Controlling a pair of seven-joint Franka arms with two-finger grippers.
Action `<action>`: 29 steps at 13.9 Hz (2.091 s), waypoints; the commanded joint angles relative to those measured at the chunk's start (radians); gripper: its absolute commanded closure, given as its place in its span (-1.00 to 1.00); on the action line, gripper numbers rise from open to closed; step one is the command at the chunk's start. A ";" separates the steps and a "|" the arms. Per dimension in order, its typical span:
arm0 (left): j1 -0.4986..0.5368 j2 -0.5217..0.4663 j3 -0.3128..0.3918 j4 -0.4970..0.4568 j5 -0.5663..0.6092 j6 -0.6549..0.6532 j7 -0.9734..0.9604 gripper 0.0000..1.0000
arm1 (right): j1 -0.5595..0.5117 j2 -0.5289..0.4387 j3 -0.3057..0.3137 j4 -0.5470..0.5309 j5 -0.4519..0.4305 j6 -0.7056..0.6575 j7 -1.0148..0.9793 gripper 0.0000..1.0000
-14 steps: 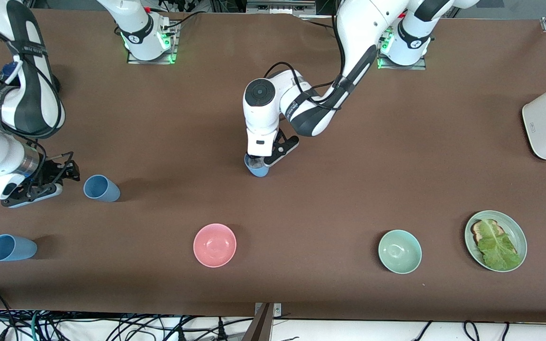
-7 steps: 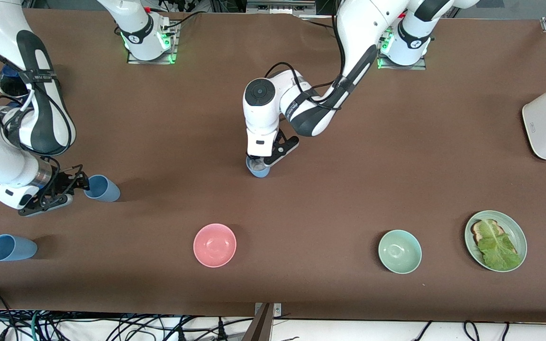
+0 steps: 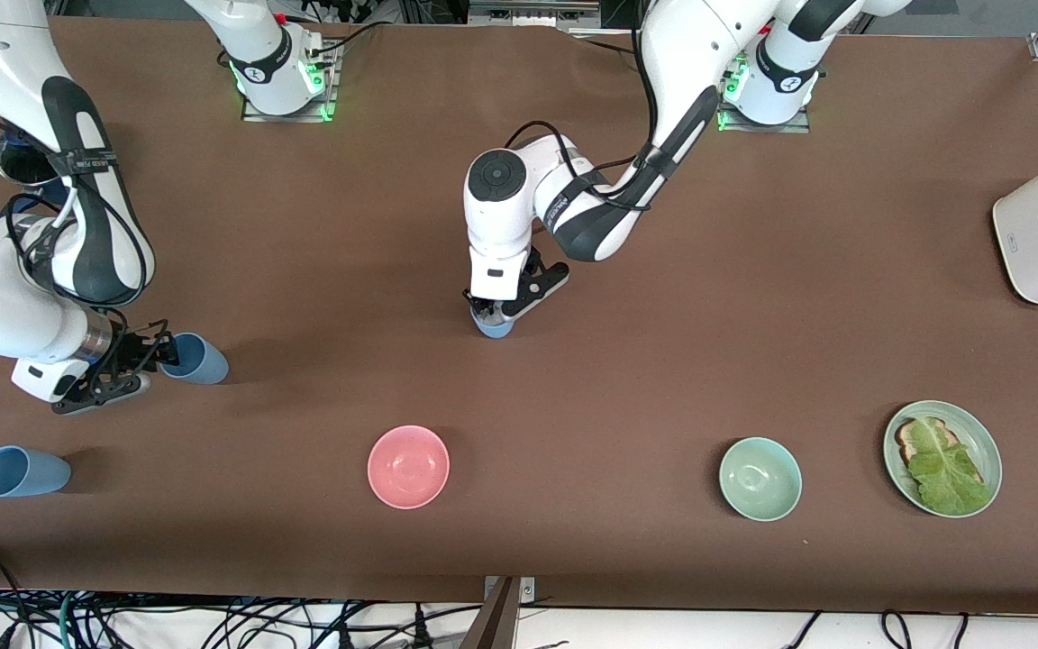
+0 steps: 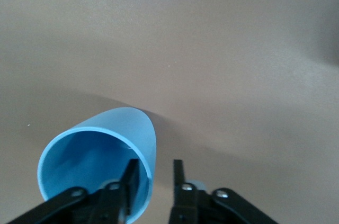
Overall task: Stack blue cups with both arms
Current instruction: 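Set down the tissue cup, open the left gripper while the right gripper grasps, then lift the blue cup with the right gripper while the left gripper withdraws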
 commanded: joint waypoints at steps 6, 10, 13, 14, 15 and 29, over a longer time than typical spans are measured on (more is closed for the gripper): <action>0.061 -0.115 0.000 -0.018 0.012 -0.070 0.278 -0.75 | -0.010 -0.006 0.007 -0.003 0.041 0.001 -0.028 0.88; 0.130 -0.224 -0.004 -0.005 -0.088 -0.206 0.504 -0.98 | -0.010 -0.015 0.007 -0.001 0.041 -0.005 -0.028 1.00; 0.158 -0.273 -0.002 0.034 -0.109 -0.323 0.595 -0.98 | -0.007 -0.056 0.008 0.002 0.041 -0.045 -0.022 1.00; 0.158 -0.273 -0.002 0.060 -0.109 -0.366 0.602 -0.98 | -0.007 -0.079 0.013 0.003 0.046 -0.077 -0.019 1.00; 0.159 -0.275 -0.002 0.083 -0.109 -0.404 0.631 -0.98 | -0.004 -0.102 0.016 0.005 0.067 -0.111 -0.019 1.00; 0.538 -0.479 0.003 0.086 -0.097 -0.562 1.398 -0.99 | 0.387 -0.230 0.007 0.101 0.103 -0.349 0.622 1.00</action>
